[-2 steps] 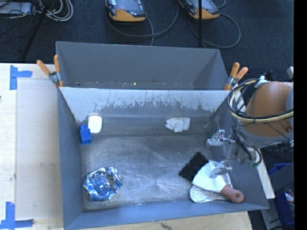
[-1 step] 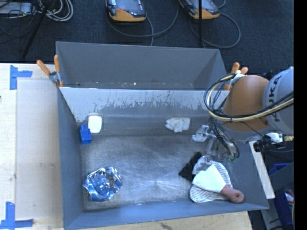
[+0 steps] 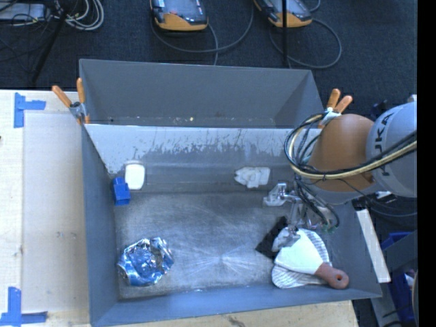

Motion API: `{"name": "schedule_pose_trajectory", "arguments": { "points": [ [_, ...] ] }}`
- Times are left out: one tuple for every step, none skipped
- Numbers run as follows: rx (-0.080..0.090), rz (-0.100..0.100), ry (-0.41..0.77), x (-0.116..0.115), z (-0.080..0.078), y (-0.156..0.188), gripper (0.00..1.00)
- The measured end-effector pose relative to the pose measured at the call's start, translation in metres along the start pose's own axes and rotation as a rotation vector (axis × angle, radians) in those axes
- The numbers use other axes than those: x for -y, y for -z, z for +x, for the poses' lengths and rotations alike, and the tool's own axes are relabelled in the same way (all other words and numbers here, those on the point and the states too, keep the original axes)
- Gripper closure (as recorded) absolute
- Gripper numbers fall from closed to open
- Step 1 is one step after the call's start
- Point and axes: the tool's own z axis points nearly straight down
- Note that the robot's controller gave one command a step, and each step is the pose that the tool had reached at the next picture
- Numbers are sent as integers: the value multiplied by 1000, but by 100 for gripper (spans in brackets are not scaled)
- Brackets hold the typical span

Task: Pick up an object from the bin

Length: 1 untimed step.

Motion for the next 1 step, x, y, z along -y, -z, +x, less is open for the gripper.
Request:
{"name": "schedule_pose_trajectory", "arguments": {
  "points": [
    [-9,-3,16,-5,17,-4,100]
  ]
}}
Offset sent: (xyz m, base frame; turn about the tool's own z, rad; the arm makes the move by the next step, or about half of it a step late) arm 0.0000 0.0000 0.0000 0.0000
